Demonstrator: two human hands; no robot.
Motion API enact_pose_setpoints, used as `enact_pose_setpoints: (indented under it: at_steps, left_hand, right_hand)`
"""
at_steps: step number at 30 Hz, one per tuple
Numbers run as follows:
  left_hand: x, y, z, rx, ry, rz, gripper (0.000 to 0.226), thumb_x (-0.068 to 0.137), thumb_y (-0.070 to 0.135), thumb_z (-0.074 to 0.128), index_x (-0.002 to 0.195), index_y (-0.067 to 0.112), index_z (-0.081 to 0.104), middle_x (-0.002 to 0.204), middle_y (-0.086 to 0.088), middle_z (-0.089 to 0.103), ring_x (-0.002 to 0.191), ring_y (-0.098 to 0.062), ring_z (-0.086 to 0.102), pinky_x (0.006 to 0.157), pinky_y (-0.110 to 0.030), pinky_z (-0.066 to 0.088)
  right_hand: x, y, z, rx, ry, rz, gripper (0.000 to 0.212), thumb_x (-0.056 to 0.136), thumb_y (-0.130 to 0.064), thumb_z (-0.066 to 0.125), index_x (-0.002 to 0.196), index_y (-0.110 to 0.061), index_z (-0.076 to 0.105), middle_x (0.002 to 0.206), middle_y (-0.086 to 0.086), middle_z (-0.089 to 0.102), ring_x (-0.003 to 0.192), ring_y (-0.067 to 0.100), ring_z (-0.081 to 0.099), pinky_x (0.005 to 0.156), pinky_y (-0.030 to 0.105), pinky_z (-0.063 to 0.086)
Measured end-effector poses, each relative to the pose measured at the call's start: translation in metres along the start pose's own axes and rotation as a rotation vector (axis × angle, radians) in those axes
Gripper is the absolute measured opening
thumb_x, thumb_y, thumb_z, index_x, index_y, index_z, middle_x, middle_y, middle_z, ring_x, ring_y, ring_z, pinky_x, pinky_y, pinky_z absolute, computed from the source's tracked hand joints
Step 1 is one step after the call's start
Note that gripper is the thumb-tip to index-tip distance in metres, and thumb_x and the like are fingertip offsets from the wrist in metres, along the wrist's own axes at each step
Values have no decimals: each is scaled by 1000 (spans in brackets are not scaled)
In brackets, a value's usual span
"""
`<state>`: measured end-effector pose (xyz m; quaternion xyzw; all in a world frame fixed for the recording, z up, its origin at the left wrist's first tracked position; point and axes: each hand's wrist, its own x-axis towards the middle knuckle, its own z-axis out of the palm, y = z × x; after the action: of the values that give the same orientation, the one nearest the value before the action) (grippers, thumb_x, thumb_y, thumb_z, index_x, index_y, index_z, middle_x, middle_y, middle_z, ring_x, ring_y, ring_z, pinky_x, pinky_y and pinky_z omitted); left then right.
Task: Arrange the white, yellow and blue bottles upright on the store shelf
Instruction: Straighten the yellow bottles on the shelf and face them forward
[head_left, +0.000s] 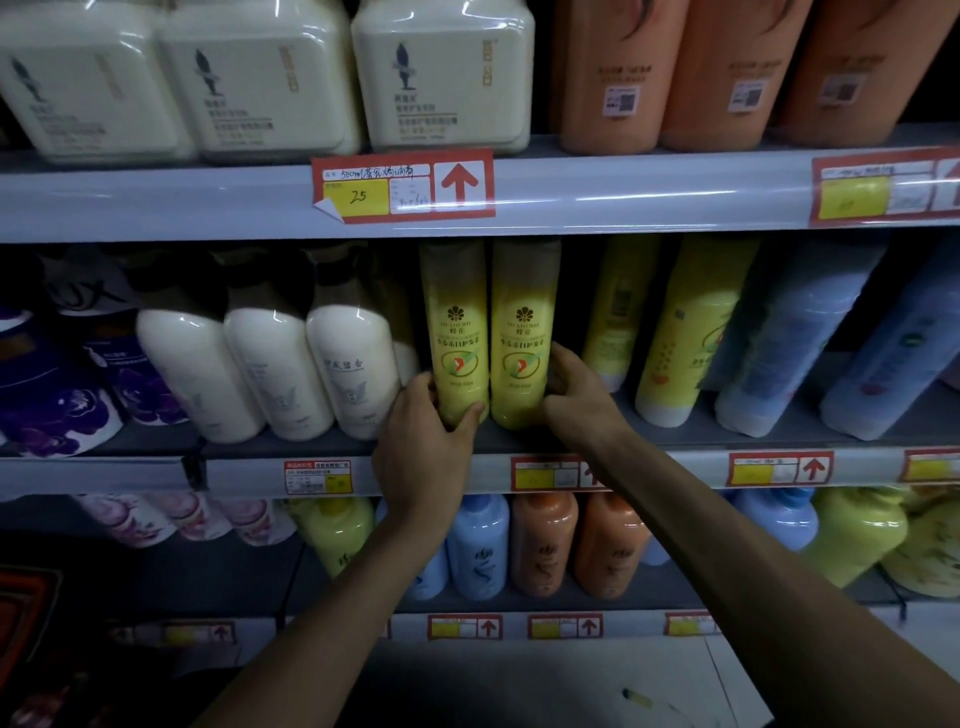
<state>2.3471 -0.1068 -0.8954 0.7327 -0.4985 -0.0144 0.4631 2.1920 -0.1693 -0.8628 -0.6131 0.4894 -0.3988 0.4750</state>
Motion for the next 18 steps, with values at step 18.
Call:
enact_pose_setpoints:
  at_steps: [18]
  left_hand:
    - [-1,0,0,11,-2,-13,48,84,49,80,123,26,62,115,6,73,105,-21,69,79,-45,58]
  right_hand:
    - [-7,10,-4,-326,121,-114,54,68,-18,96,112,-16,64,91,-12,68,85,-2,65,70,11,53]
